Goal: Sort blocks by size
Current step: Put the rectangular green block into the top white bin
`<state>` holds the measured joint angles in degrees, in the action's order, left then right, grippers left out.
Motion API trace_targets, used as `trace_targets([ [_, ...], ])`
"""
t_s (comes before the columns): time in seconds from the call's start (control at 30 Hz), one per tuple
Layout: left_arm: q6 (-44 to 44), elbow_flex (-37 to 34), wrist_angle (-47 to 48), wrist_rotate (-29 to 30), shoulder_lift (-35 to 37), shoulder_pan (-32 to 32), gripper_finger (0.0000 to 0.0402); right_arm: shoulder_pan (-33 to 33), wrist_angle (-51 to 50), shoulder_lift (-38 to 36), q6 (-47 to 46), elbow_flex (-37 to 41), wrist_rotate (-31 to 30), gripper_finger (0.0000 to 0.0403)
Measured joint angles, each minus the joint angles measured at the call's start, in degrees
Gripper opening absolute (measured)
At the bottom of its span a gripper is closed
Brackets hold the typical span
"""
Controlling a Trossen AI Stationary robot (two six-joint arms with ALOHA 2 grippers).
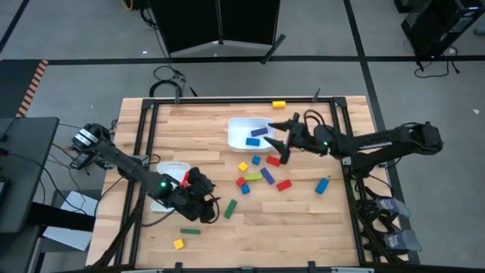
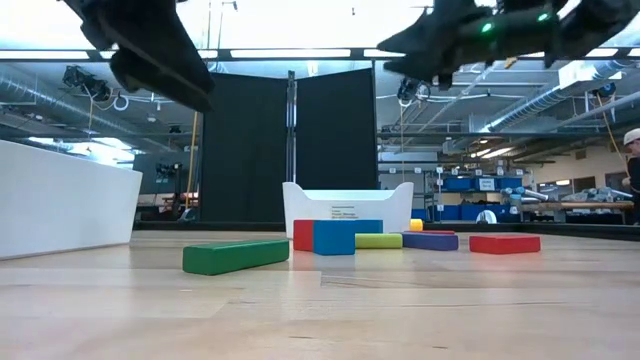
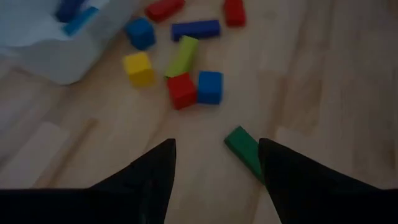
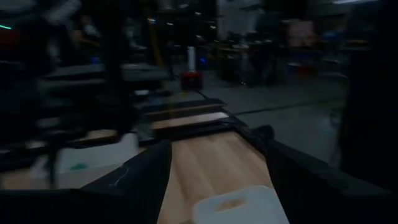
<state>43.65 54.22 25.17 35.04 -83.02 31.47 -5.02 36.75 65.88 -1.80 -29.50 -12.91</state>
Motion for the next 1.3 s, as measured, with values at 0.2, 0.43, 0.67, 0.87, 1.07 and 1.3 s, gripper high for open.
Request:
trace_targets([
  [0.2, -1.4, 0.0, -3.6, -4.3, -4.3, -3.5, 0.0236, 6.4, -4.2, -3.3, 1.2, 0.3, -1.1, 0.0269],
  [0.43, -2.9, 0.0, -7.9, -6.0, -6.9, -8.7, 0.0236, 10.6, -4.4, -3.4, 3.8, 0.3, -6.0, 0.0270],
  [0.67, -6.1, 0.0, -11.7, -11.0, -8.1, -12.8, 0.0236, 11.0, -4.6, -3.4, 3.0, 0.3, -6.1, 0.0270],
  [0.87, -1.7, 0.0, -12.2, -11.9, -10.6, -12.9, 0.0236, 11.0, -5.2, -3.4, 2.5, 0.3, -6.1, 0.0268],
  [1.07, 1.9, 0.0, -13.9, -14.3, -14.0, -12.6, 0.0236, 11.0, -5.3, -3.4, 2.5, 0.3, -6.1, 0.0268],
  [1.3, 3.0, 2.2, -12.8, -19.4, -16.5, -10.9, 0.0236, 10.8, -5.7, -3.4, 2.3, 0.3, -6.1, 0.0267],
])
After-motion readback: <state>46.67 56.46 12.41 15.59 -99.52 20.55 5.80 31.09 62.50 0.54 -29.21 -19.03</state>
